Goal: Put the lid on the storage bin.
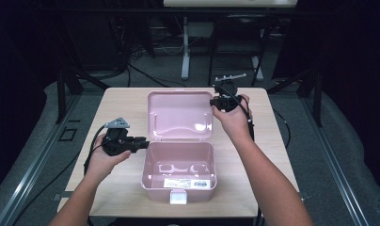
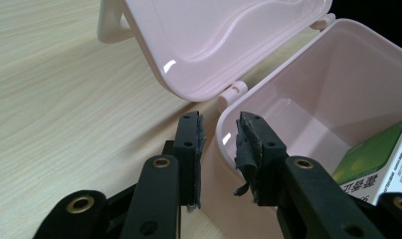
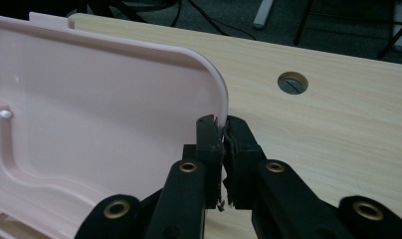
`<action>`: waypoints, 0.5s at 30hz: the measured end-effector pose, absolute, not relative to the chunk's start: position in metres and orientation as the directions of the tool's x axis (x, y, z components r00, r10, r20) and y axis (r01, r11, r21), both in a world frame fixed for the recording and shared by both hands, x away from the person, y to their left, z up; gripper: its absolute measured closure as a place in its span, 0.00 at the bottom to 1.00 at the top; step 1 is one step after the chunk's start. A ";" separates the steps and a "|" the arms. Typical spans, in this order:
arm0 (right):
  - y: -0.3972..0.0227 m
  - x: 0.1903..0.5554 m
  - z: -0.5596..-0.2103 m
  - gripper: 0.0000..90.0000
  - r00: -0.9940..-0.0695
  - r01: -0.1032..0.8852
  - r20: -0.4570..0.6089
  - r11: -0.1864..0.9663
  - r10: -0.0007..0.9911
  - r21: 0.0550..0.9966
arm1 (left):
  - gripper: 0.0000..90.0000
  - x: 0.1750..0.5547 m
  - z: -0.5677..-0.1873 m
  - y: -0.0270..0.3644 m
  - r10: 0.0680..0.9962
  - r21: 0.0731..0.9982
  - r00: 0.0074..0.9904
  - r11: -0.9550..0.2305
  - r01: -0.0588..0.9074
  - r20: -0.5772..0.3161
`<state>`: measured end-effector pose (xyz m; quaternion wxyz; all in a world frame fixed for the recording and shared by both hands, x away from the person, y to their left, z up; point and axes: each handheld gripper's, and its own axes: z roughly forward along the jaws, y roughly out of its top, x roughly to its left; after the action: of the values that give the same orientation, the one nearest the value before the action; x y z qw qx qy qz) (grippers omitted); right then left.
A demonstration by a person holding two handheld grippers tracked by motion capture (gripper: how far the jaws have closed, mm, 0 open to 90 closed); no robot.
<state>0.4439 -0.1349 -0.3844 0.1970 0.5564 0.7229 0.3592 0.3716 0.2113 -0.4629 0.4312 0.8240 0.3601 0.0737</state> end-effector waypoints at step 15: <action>-0.139 0.413 -0.369 0.96 -0.365 0.595 0.078 0.168 0.928 0.786 | 0.77 0.372 -0.462 0.215 0.663 0.774 0.724 -0.351 0.527 -0.192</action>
<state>0.4128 -0.1393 -0.3687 0.2177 0.5195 0.7325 0.3823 0.3721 0.2147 -0.4616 0.4384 0.8183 0.3637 0.0773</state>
